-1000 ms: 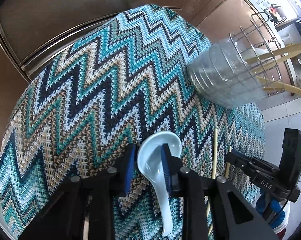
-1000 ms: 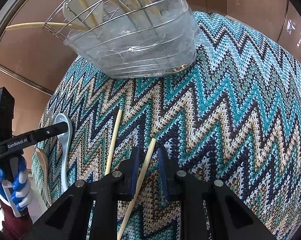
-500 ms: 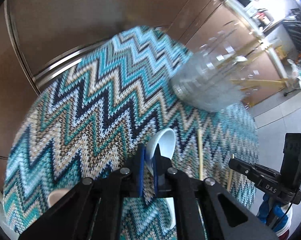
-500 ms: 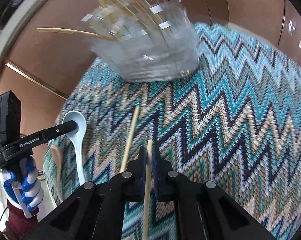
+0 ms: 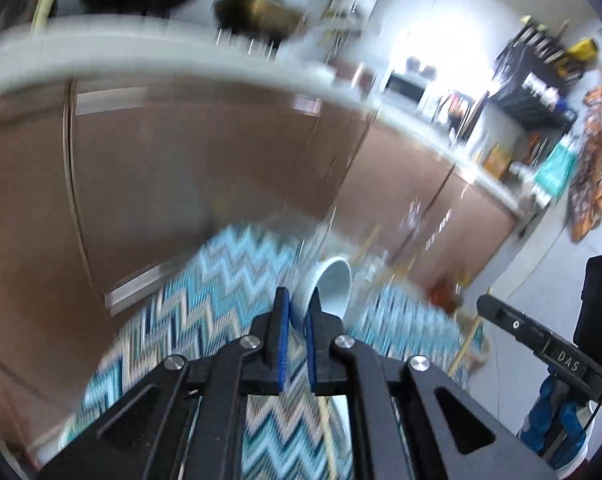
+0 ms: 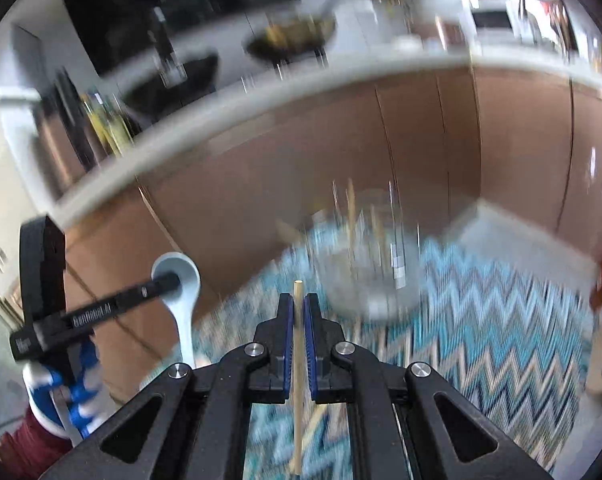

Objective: Organize utensils
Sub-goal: 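Lift the spoon and chopstick over the glass holder and release them inside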

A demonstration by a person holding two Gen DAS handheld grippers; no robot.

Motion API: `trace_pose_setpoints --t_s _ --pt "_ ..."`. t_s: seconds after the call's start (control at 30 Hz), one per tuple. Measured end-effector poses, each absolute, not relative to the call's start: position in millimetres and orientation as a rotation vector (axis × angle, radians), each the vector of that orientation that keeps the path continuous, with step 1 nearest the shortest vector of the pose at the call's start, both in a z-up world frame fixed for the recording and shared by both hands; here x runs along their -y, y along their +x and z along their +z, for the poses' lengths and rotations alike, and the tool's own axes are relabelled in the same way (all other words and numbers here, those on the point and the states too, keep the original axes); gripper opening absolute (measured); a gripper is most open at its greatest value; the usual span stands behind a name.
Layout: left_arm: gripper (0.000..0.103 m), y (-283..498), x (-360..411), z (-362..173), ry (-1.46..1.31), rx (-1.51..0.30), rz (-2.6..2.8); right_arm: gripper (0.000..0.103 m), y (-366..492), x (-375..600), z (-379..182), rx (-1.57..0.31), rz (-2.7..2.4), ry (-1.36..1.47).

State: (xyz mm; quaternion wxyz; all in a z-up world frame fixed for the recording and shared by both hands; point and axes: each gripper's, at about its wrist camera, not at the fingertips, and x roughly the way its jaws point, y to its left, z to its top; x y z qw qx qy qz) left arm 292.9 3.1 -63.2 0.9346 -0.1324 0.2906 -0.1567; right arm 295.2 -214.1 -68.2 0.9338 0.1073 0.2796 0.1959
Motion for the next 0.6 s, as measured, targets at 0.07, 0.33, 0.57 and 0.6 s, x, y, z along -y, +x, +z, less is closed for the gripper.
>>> trace_pose_setpoints --t_s 0.07,0.33,0.57,0.6 --pt "0.006 300 1 -41 -0.289 -0.521 -0.307 0.006 300 219 -43 -0.466 0.392 0.23" --pt "0.006 363 43 -12 -0.266 -0.288 -0.141 0.006 342 238 2 -0.16 0.276 0.214" --pt "0.007 415 80 -43 -0.211 -0.251 -0.073 0.006 390 242 -30 -0.135 0.22 0.148" --pt "0.007 421 83 -49 -0.204 -0.248 -0.065 0.006 392 241 -35 -0.137 0.218 0.14"
